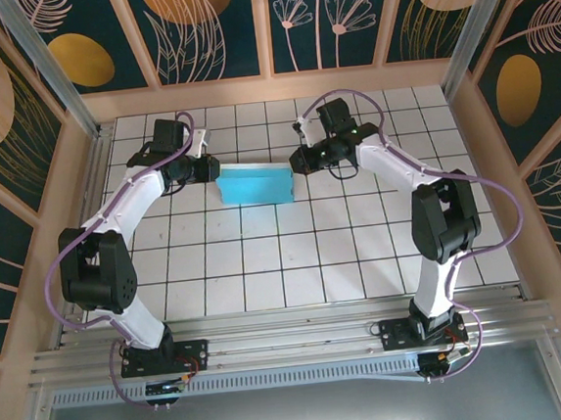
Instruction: Fold the paper box
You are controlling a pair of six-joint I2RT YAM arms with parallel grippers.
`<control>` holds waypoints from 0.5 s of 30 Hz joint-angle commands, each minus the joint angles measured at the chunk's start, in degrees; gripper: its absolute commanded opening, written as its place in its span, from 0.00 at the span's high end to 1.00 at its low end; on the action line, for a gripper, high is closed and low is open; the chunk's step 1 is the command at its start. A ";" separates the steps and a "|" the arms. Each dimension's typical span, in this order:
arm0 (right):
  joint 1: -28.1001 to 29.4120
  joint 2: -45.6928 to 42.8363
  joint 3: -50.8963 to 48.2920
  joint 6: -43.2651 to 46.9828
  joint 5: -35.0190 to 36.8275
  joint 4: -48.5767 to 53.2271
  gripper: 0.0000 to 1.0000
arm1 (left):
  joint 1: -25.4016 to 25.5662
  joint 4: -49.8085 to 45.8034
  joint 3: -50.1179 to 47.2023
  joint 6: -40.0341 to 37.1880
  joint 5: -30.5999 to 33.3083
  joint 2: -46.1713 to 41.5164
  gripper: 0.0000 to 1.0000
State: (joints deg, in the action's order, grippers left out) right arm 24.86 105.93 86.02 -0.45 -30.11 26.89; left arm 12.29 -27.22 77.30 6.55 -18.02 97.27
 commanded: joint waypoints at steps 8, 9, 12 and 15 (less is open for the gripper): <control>0.92 1.74 2.32 -3.06 -0.48 0.33 0.89 | -0.44 -1.93 1.80 5.94 -4.60 2.39 0.80; 0.98 1.75 2.31 -3.22 -0.41 0.32 0.89 | -0.43 -2.24 1.80 5.85 -4.21 2.39 0.81; 1.00 1.96 2.24 -3.89 -0.30 0.16 0.89 | -0.43 -3.00 1.64 5.50 -2.94 2.39 0.81; 0.99 1.87 2.10 -4.87 -0.06 0.00 0.90 | -0.48 -3.11 0.98 5.32 -2.37 2.09 0.81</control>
State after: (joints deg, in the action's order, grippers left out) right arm 24.93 106.67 86.87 -3.66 -30.06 26.76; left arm 11.90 -27.86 77.80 11.07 -20.36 98.76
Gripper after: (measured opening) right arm 0.101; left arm 0.192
